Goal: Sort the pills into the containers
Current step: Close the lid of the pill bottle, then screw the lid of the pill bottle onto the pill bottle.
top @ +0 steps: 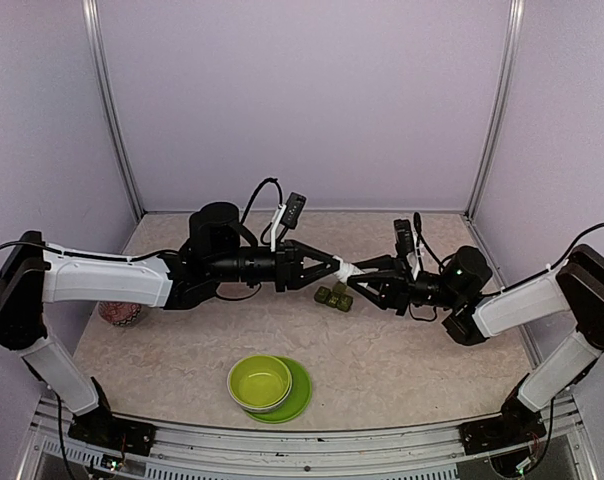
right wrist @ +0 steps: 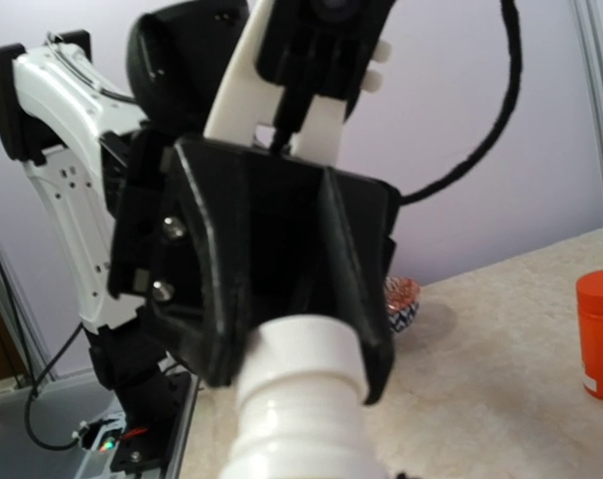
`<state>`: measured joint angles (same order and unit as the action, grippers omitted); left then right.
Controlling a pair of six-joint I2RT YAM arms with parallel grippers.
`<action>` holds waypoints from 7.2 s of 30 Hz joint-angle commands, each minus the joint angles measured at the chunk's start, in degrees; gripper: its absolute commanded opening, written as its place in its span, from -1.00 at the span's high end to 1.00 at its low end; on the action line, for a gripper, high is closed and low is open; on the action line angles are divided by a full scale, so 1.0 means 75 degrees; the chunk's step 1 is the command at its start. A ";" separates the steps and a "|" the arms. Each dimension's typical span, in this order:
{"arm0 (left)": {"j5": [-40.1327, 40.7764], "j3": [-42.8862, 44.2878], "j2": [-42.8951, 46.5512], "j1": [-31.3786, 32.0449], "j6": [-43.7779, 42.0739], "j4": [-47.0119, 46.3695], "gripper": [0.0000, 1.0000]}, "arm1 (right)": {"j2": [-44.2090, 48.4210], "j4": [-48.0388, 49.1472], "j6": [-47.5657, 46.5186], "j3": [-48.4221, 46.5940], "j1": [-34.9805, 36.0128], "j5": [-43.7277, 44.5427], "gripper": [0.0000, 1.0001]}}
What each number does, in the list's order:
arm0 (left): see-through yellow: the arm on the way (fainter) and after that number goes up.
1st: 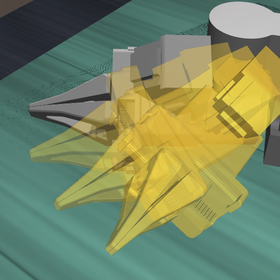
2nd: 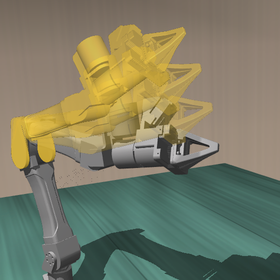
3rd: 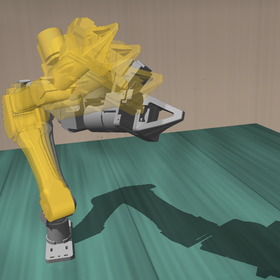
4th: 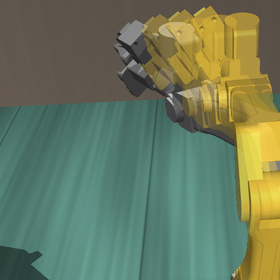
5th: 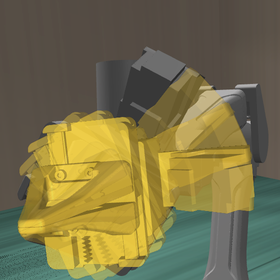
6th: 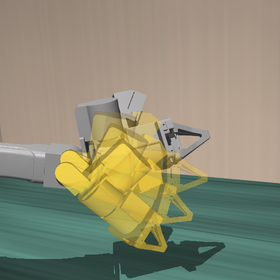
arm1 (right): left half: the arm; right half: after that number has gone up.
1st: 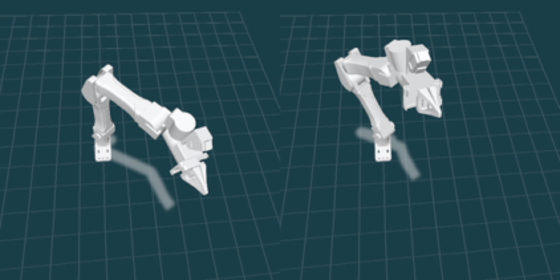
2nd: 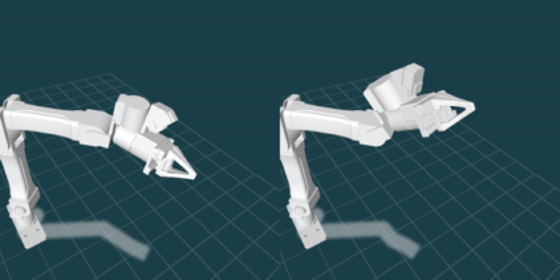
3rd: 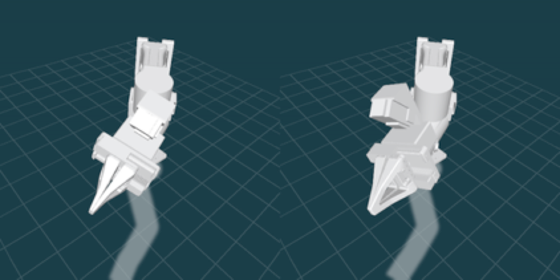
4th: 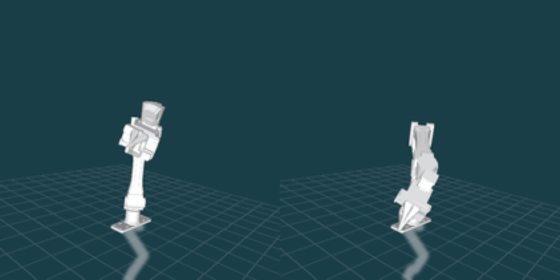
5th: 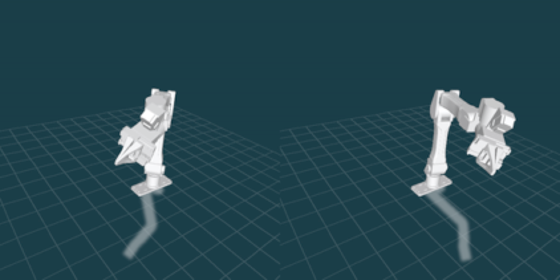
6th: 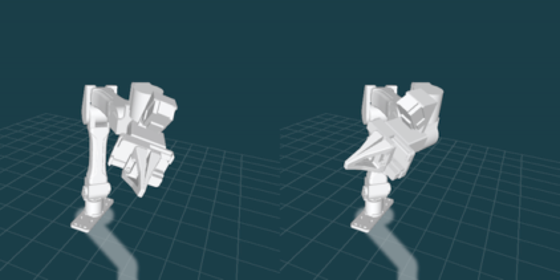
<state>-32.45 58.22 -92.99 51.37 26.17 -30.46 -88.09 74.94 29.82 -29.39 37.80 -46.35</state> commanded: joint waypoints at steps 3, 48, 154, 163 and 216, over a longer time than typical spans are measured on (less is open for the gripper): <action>-0.0323 -0.0058 -0.0408 0.0070 0.0357 -0.0284 0.56 | -0.0078 0.0924 0.0400 -0.0145 0.0093 -0.0285 0.61; -0.0583 -0.0111 -0.0544 -0.0030 0.0534 -0.0277 0.39 | -0.0031 0.1047 0.0833 -0.0236 0.0022 -0.0413 0.61; 0.0247 0.0828 0.0012 0.0555 0.0478 0.0483 -0.98 | -0.0985 0.0413 0.0510 -0.0657 0.0567 0.0382 0.66; 0.0746 0.0610 0.0403 0.0458 0.0266 0.0733 -0.98 | -0.0421 0.0146 0.0227 -0.0510 0.0608 0.0373 0.66; 0.0926 0.0714 0.0738 0.0397 0.0184 0.1346 -0.98 | 0.0538 -0.2159 -0.1348 -0.0759 0.0807 0.1170 0.66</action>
<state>-26.55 62.83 -90.08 54.68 29.10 -20.93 -87.99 62.78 21.91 -34.79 43.40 -39.88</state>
